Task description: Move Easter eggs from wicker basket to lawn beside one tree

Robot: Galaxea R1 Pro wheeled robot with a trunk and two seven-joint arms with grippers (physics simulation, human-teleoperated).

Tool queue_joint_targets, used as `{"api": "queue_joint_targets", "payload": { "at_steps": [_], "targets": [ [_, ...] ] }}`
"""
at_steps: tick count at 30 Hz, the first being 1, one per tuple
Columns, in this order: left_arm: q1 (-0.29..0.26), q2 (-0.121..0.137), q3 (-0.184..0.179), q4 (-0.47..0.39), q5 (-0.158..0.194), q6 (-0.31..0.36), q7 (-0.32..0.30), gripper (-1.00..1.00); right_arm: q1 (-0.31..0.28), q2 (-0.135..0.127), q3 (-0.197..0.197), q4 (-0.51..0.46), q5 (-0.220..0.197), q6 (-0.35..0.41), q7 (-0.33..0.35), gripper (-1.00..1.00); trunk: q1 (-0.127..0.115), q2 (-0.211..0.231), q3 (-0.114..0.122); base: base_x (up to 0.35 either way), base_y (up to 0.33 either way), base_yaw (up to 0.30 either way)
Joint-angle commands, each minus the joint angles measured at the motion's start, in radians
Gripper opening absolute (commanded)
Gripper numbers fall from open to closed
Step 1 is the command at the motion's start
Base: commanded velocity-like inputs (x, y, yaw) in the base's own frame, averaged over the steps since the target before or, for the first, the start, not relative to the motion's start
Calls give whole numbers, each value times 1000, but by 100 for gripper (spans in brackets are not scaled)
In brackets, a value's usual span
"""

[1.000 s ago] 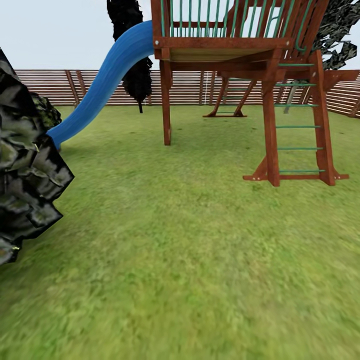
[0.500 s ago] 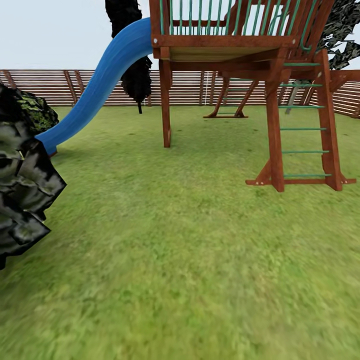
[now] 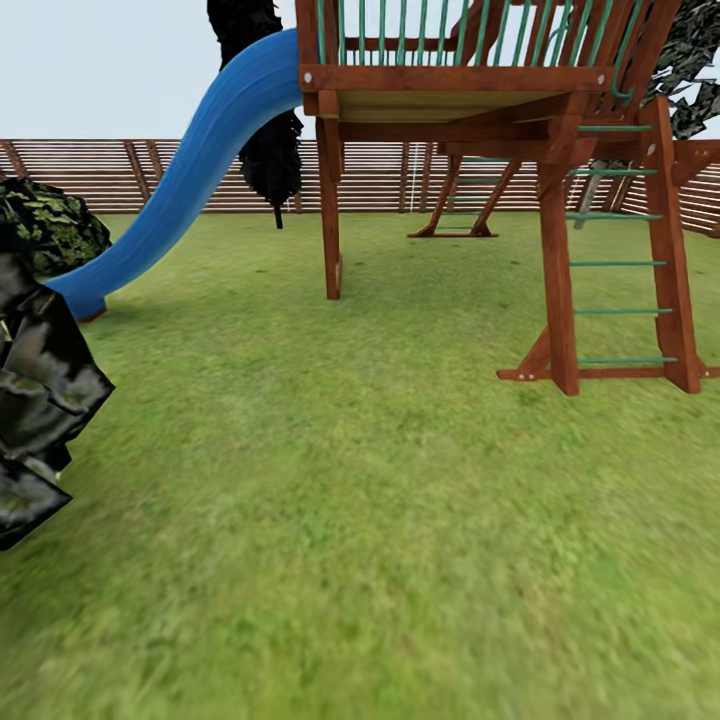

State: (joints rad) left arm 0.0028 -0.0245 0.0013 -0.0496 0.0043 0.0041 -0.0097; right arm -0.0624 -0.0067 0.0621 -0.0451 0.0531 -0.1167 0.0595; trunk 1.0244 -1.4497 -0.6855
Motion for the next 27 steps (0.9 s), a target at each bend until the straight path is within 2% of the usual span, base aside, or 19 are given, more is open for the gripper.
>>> {"api": "queue_joint_targets", "payload": {
  "at_steps": [1, 27],
  "targets": [
    [0, 0, 0, -1, 1, 0, -1, 100, 0, -1, 5, 1, 5, -3, 0, 100, 1, 0, -1, 332, 0, 0],
    [0, 0, 0, -1, 1, 2, -2, 100, 0, 0, 6, 1, 5, -3, 0, 100, 1, 0, -1, 332, 0, 0]
  ]
}}
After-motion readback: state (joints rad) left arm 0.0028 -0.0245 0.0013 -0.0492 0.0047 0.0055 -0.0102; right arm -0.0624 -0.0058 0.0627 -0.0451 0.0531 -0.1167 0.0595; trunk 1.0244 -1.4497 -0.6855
